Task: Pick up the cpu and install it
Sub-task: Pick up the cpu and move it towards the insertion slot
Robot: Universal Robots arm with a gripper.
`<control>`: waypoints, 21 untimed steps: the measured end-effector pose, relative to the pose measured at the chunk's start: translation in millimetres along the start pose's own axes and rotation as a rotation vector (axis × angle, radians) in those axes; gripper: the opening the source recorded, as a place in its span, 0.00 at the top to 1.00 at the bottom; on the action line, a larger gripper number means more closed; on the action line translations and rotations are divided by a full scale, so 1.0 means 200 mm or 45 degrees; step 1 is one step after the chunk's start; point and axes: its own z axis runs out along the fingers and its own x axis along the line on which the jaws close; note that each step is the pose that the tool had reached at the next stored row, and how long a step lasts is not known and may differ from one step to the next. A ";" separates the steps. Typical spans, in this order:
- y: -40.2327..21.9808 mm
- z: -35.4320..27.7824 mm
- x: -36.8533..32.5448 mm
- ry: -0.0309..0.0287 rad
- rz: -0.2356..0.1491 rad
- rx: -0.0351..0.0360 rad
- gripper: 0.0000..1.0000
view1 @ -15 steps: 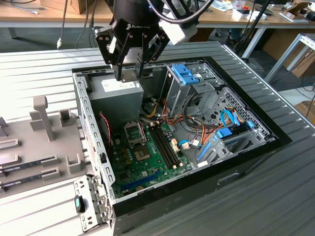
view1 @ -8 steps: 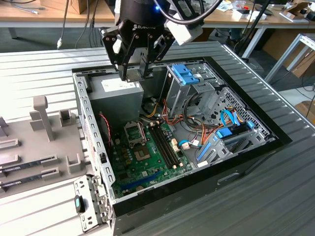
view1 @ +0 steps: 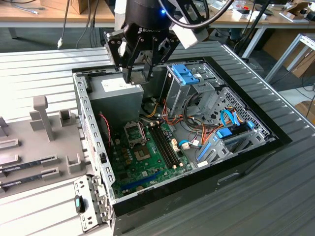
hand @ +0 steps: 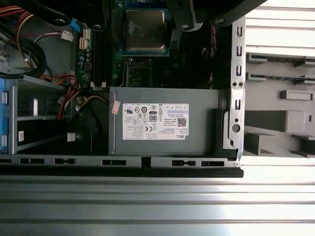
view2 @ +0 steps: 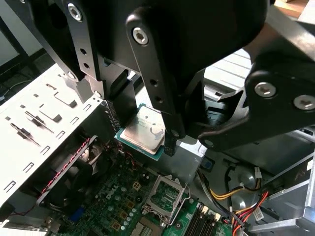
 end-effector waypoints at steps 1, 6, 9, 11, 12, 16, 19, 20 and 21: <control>-0.002 0.001 -0.002 0.0000 0.000 0.0000 0.53; -0.014 0.007 -0.013 0.0000 0.000 0.0001 0.53; -0.021 0.010 -0.017 0.0000 0.000 0.0001 0.53; -0.025 0.013 -0.020 0.0001 0.000 0.0001 0.53; -0.026 0.014 -0.021 0.0001 0.000 0.0001 0.53; -0.035 0.019 -0.028 0.0001 0.000 0.0001 0.53; -0.040 0.022 -0.031 0.0001 0.000 0.0001 0.53; -0.041 0.023 -0.032 0.0000 0.000 0.0001 0.53; -0.042 0.024 -0.033 0.0001 0.000 0.0001 0.53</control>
